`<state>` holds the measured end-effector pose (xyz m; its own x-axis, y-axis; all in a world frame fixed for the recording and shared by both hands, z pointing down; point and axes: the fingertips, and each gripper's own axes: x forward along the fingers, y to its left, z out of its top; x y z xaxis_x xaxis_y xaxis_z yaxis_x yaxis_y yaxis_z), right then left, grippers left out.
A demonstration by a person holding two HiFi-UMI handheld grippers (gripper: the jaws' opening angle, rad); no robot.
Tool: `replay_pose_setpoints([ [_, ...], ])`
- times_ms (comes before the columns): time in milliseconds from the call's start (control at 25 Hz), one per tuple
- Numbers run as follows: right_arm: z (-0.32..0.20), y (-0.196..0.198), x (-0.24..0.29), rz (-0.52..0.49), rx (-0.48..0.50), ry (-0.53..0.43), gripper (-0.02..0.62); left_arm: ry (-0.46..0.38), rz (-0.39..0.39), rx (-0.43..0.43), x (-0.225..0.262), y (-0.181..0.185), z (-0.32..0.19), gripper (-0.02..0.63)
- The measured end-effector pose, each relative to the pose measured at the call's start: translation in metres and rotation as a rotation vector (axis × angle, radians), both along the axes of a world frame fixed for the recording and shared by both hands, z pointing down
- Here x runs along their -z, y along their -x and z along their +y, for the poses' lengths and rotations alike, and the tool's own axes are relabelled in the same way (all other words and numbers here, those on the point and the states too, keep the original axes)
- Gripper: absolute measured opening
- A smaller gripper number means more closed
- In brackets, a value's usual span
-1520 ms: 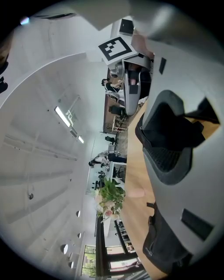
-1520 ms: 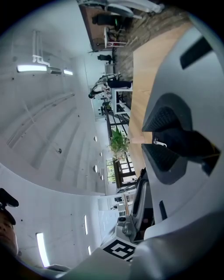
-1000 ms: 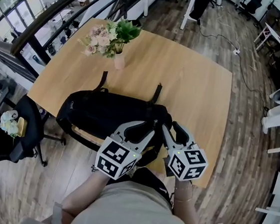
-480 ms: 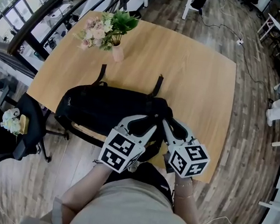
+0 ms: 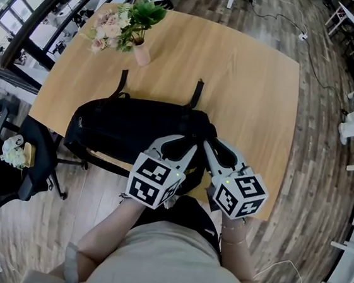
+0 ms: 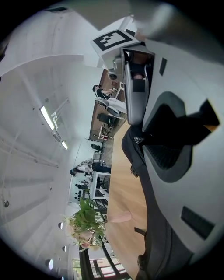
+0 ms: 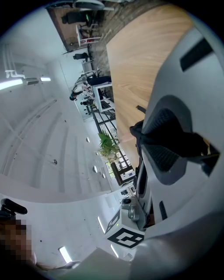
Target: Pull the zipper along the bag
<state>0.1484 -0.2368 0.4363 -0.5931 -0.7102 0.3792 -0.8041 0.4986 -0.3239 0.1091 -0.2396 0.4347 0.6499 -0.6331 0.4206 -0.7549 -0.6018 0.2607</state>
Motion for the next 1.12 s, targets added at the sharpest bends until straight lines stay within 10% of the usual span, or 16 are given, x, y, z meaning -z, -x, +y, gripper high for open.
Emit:
replay_pose_setpoints([
  [1120, 0.005, 0.000, 0.000, 0.013, 0.000, -0.013, 0.083, 0.068, 0.114, -0.025, -0.007, -0.008, 0.007, 0.049],
])
